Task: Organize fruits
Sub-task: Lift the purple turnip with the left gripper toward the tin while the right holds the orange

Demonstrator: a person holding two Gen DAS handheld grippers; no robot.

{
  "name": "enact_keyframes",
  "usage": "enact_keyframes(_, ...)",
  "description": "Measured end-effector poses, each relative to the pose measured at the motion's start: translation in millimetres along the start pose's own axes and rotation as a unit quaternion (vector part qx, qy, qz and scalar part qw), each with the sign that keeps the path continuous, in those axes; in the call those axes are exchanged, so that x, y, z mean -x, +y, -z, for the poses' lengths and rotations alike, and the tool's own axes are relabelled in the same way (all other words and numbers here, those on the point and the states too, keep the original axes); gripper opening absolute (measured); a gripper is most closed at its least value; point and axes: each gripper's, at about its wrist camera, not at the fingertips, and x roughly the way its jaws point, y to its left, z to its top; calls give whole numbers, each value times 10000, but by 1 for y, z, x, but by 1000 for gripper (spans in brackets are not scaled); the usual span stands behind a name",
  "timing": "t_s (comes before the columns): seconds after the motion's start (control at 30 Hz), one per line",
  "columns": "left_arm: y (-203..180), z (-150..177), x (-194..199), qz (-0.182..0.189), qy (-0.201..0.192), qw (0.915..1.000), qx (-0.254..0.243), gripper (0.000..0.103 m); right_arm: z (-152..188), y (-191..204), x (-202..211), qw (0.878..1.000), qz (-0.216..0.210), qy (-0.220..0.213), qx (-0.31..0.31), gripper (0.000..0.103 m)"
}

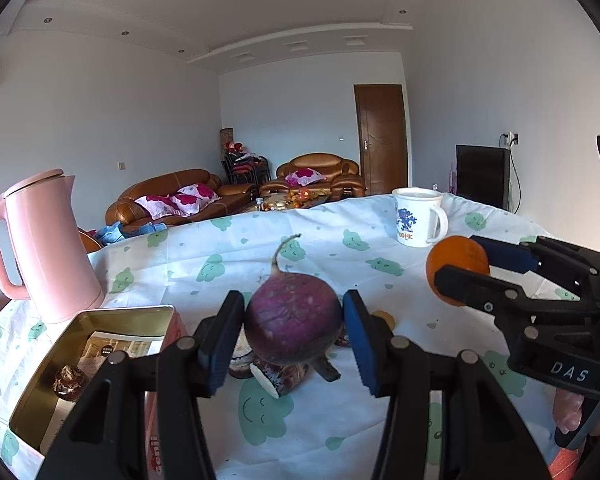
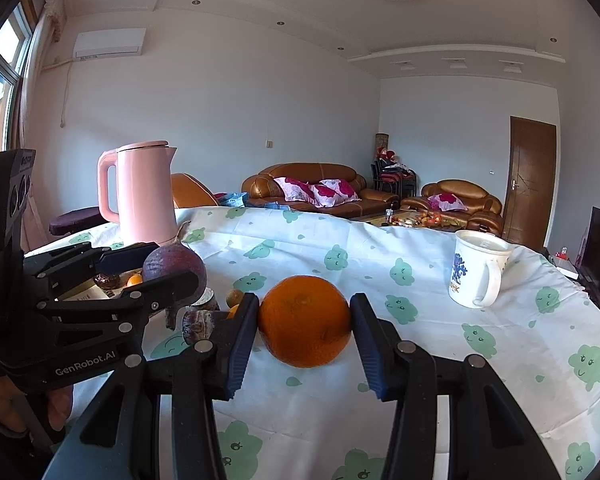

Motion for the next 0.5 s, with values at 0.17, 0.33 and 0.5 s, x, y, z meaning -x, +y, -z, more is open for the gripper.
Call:
enact_keyframes(0.17, 0, -1, 2, -12, -46, 10000, -12, 53, 0, 1, 3, 10000, 10, -90, 8, 49)
enact_keyframes(0.33, -1, -1, 6, -62, -135, 9999, -49, 53, 1, 1, 6, 9999, 27, -166, 19, 49)
enact_keyframes(0.5, -6, 0, 13, -120, -250, 9995, -156, 53, 1, 2, 11, 9996, 70, -267, 32, 49)
